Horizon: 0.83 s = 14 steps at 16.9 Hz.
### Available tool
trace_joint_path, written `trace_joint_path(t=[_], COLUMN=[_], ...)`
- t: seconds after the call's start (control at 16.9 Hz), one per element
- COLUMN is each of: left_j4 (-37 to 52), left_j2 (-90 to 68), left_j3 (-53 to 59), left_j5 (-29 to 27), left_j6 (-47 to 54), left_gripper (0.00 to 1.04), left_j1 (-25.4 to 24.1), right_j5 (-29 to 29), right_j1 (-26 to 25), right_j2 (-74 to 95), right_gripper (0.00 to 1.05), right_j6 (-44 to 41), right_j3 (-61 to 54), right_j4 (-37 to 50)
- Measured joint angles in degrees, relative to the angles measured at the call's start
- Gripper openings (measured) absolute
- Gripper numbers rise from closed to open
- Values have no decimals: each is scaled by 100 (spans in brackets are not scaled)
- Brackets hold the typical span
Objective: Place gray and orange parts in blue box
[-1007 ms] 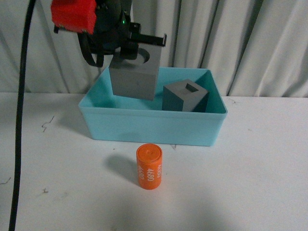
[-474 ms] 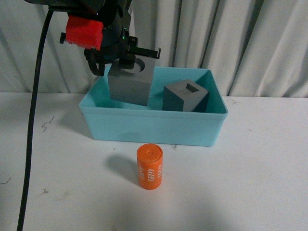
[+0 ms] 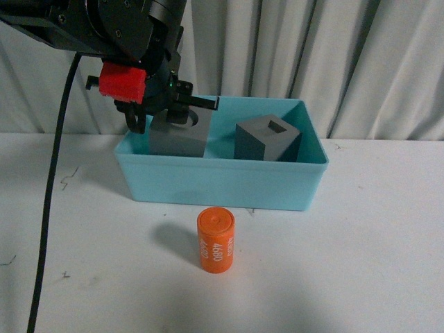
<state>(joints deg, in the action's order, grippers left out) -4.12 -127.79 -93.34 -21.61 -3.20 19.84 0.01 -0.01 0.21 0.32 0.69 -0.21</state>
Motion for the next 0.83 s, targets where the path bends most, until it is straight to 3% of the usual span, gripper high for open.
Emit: trace_joint_path(t=[0.06,0.24,0.3,0.47,0.65,0.83], left_j4=[105,33,212,-136,-968,-1650], left_j2=[98,1252,1698,4266,6518,7442], left_j3=[118,1233,1609,3445,5460,6334], left_j5=[13,577,748,1790,1727,1491], left_j6=[-138,-743,-859,-1709,-2352,-2697], left_gripper=[56,92,99,98,98,98], left_j1=[-57,-125,-122,-94,22,116], right_j5=[2,0,2,0,0,0], right_j1=[0,0,0,0,0,0], right_j2=[0,0,0,0,0,0], right_gripper=[98,98,98,98,98,98], right_j6=[0,0,0,0,0,0], right_j3=[0,0,0,0,0,0], right_j4=[2,0,0,0,0,0])
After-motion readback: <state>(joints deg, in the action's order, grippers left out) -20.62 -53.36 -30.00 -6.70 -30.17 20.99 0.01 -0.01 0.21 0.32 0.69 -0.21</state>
